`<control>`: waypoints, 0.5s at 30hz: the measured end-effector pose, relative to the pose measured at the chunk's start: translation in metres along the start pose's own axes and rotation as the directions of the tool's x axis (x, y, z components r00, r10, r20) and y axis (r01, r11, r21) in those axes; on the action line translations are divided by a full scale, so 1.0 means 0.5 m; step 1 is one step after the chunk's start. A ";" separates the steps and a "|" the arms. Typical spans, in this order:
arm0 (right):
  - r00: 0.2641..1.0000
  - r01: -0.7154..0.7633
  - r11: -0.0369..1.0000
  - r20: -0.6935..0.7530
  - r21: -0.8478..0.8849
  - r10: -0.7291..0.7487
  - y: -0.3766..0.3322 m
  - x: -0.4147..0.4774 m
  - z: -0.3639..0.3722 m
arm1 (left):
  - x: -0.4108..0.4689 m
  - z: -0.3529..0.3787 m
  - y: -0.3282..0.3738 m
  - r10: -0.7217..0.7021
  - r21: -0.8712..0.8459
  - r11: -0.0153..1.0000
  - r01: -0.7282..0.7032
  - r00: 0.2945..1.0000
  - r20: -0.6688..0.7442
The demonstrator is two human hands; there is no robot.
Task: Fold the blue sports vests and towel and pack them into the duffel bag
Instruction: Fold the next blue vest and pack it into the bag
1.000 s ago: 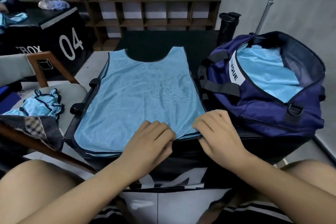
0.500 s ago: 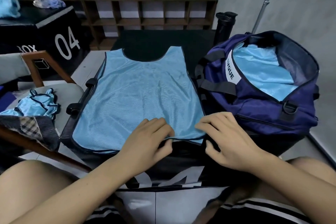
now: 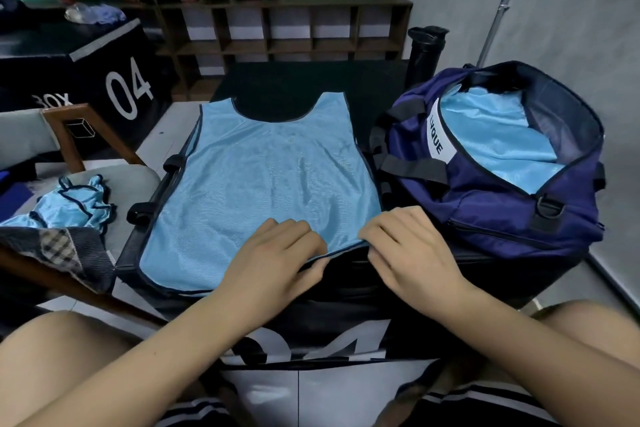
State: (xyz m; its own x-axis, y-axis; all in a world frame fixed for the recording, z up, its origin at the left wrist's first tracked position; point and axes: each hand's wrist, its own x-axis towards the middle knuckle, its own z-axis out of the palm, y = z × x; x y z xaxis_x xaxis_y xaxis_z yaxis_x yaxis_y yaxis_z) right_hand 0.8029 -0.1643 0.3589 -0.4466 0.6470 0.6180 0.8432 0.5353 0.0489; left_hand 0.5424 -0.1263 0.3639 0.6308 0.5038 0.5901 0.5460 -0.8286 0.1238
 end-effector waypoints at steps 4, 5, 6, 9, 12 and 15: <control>0.998 -0.055 0.998 0.006 -0.021 0.055 0.032 0.004 -0.020 | -0.008 -0.015 -0.007 0.010 0.099 0.995 -0.008 1.000 -0.022; 0.998 -0.064 0.998 -0.004 -0.010 0.064 0.035 0.006 -0.027 | -0.011 -0.016 -0.009 -0.004 0.113 0.994 0.006 1.000 -0.018; 0.997 -0.070 0.997 -0.015 0.010 0.070 0.036 0.010 -0.035 | -0.014 -0.017 -0.012 -0.027 0.124 0.992 0.028 1.000 -0.013; 0.996 -0.079 0.988 -0.019 0.133 0.082 0.029 0.023 -0.052 | -0.027 -0.013 -0.019 -0.157 0.138 0.980 0.145 0.985 0.076; 0.995 -0.095 0.959 0.058 0.269 0.082 0.026 0.028 -0.060 | -0.047 -0.008 -0.027 -0.242 0.200 0.959 0.203 0.951 0.193; 0.984 -0.108 0.950 0.166 0.292 0.061 0.035 0.029 -0.071 | -0.076 -0.022 -0.043 -0.227 0.185 0.963 0.194 0.958 0.175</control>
State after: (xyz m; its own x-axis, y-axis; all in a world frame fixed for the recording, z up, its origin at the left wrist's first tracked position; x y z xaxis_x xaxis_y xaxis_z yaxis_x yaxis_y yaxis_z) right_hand 0.8216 -0.1648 0.3966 -0.4381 0.7593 0.4811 0.7621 0.5976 -0.2491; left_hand 0.5009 -0.1304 0.3474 0.5771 0.7134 0.3974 0.7506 -0.6551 0.0861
